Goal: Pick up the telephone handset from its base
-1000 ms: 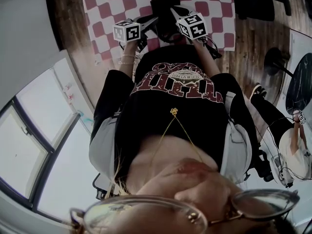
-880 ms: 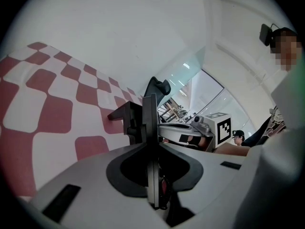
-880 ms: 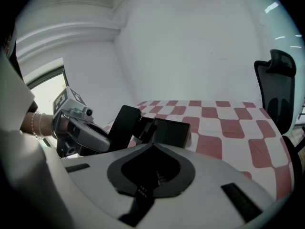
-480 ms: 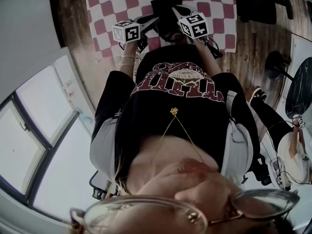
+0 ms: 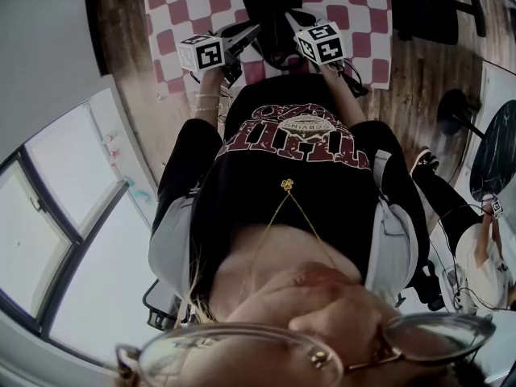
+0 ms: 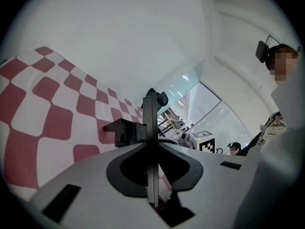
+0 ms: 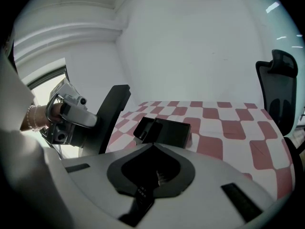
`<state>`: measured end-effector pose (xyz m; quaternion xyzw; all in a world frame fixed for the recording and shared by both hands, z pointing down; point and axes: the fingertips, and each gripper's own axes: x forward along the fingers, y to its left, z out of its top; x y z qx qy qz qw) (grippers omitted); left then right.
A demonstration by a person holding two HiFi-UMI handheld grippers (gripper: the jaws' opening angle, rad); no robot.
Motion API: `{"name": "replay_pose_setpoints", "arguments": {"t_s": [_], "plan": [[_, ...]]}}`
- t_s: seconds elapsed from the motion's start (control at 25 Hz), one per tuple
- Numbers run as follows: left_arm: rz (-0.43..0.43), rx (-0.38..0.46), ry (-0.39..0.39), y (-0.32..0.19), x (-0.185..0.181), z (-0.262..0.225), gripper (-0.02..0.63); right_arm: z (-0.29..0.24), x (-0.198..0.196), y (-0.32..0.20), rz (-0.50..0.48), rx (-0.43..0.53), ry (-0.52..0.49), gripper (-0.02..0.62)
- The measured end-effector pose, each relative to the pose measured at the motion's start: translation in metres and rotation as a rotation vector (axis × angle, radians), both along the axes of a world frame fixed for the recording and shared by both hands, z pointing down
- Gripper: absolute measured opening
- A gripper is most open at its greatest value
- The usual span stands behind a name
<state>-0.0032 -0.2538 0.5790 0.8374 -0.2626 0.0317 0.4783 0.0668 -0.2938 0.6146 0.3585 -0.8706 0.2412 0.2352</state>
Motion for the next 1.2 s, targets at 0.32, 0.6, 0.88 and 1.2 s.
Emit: {"name": "replay_pose_setpoints", "arguments": {"t_s": [0.32,0.6,0.88,1.2], "plan": [[-0.026,0.016,0.031,-0.006,-0.005,-0.027,0.075,-0.001,-0.001,-0.001,-0.005,0.003,0.000,0.018],[-0.038,0.027,0.068,-0.006,-0.008,-0.045,0.075,-0.001,-0.003,0.000,-0.010,0.006,0.004,0.018],[-0.041,0.047,0.109,-0.006,-0.009,-0.070,0.075,-0.001,-0.002,0.000,-0.005,0.002,-0.002,0.018],[-0.036,0.064,0.102,-0.003,-0.012,-0.085,0.075,-0.001,-0.003,0.002,-0.013,-0.009,0.019,0.019]]}}
